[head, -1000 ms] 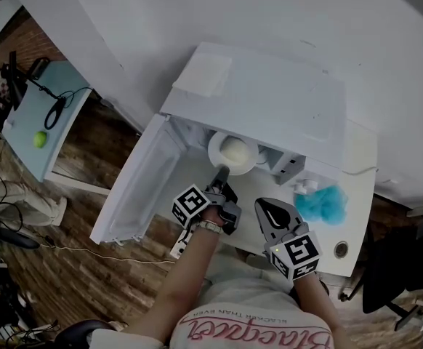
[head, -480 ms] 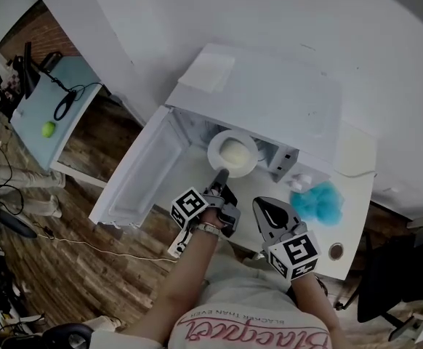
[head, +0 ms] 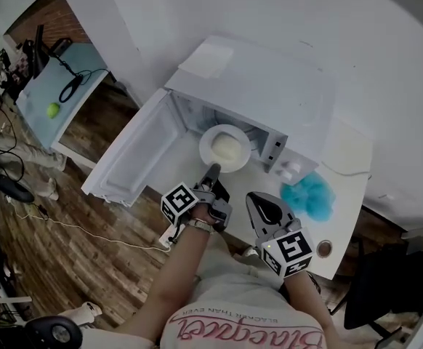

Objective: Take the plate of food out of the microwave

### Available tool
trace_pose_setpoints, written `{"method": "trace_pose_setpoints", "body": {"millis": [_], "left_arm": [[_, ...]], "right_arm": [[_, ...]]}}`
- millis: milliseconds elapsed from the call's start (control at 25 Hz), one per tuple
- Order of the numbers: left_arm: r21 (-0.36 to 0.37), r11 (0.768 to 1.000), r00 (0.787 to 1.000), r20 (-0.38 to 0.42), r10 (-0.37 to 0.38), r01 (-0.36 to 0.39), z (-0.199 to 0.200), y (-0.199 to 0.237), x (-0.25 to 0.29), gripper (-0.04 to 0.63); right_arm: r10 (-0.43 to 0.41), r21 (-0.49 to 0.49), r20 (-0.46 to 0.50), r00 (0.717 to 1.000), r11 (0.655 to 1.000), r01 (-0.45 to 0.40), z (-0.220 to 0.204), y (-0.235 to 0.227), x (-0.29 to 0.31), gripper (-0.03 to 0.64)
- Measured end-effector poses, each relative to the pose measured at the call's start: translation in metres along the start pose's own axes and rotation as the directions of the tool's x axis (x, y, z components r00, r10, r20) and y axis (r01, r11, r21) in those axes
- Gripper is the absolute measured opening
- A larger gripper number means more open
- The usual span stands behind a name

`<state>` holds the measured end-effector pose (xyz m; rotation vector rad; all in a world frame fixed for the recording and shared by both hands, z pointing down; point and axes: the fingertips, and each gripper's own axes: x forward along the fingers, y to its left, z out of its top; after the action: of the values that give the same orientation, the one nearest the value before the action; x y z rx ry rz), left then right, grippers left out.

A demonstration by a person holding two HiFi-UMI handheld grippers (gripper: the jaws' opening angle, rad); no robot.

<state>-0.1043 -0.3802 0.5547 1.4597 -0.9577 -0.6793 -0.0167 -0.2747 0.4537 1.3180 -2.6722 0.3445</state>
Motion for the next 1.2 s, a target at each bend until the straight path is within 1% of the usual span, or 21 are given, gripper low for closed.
{"method": "trace_pose_setpoints", "body": {"millis": [360,560,760,1040,1200], "left_arm": [[-0.026,0.999,0.998,0.063,-0.022,0.023,-0.02,-0.008,-0.03,0.015],[-0.036,0.998,0.996,0.079,-0.042,0.045,-0.026,-0.019,-0.045,0.015],[-0.046,0.998,0.996,0.08,-0.042,0.046,-0.028,-0.026,-0.057,0.015],[-0.059,0.997,0.997,0.06,-0.053,0.057,-0.026,-0.034,-0.067,0.016],[-0.067,0.996,0.997,0.04,-0.061,0.064,-0.024,-0.039,-0.074,0.015]], "right_arm": [[0.037,-0.009,0.029,0.999,0.999,-0.037,-0.004,0.007,-0.028,0.01],[0.047,-0.021,0.045,0.998,0.999,-0.046,-0.003,0.01,-0.036,0.009],[0.044,-0.02,0.064,0.997,0.999,-0.043,0.002,0.013,-0.038,0.01],[0.029,-0.023,0.083,0.996,0.999,-0.027,0.009,0.02,-0.033,0.011],[0.003,-0.028,0.099,0.995,1.0,0.0,0.015,0.024,-0.031,0.009]]}}
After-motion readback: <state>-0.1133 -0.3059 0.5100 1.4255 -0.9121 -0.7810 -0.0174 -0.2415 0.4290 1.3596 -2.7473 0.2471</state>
